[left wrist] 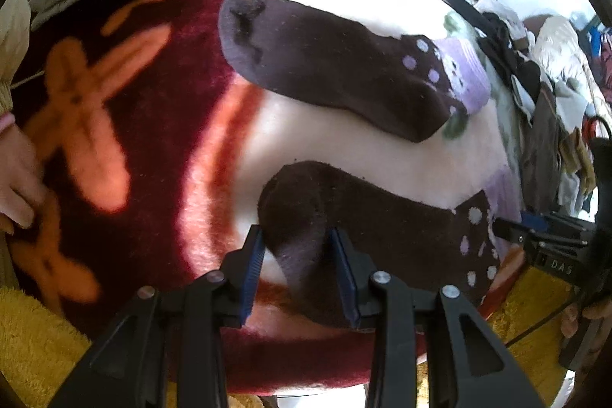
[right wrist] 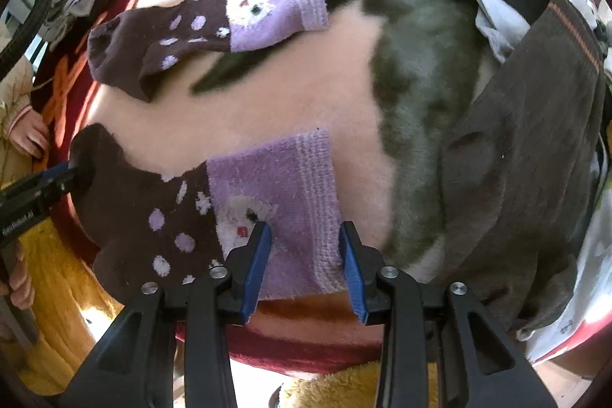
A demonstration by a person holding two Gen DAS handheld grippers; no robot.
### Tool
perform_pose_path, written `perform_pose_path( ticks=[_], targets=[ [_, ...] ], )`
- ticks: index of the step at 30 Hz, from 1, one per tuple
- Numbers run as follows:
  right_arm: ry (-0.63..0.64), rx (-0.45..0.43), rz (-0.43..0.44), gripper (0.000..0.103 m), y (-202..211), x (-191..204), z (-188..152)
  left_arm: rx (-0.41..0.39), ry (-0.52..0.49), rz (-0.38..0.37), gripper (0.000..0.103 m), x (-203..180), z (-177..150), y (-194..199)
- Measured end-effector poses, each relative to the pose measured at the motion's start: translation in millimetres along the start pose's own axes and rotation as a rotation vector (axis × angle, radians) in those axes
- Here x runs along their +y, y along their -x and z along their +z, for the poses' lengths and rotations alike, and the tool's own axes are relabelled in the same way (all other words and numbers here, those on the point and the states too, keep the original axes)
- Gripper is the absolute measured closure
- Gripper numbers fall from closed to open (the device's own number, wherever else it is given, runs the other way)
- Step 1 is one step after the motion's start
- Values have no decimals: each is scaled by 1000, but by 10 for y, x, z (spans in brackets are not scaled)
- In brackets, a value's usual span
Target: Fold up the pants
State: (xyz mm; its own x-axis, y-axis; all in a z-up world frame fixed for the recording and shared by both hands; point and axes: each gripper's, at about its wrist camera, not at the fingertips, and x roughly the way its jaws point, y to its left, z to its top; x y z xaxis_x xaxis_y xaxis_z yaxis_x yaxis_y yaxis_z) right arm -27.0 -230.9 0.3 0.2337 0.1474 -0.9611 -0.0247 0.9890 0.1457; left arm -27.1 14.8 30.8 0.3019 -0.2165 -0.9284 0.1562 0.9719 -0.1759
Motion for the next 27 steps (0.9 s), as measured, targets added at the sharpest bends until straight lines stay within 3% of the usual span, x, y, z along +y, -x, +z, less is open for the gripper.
perform_pose_path(
  ticks=[1,3,5,6,10,19,27],
  targets=[
    [-5,-2,-1,66,-3,-6,-1,-3,-11,7,67,-19,-7,-5],
    [-5,-16,-2,69,8,-7,-5,-9,-40,-1,83,-60,-23,-1],
    [0,-27,17,84,12,23,16,-7,-53,-19,91,-96,-28,9],
    [2,-33,20,87,22,41,-1,-11,-56,-20,93,-108,-32,20],
    [6,-64,6,95,82,97,-24,-41,-73,-43,96,-137,-46,129],
    [16,-184,40,96,597,193,1,-130,-77,-90,96,-138,71,539],
    [55,-259,64,96,847,386,118,-193,-82,-56,96,-101,331,747]
  ],
)
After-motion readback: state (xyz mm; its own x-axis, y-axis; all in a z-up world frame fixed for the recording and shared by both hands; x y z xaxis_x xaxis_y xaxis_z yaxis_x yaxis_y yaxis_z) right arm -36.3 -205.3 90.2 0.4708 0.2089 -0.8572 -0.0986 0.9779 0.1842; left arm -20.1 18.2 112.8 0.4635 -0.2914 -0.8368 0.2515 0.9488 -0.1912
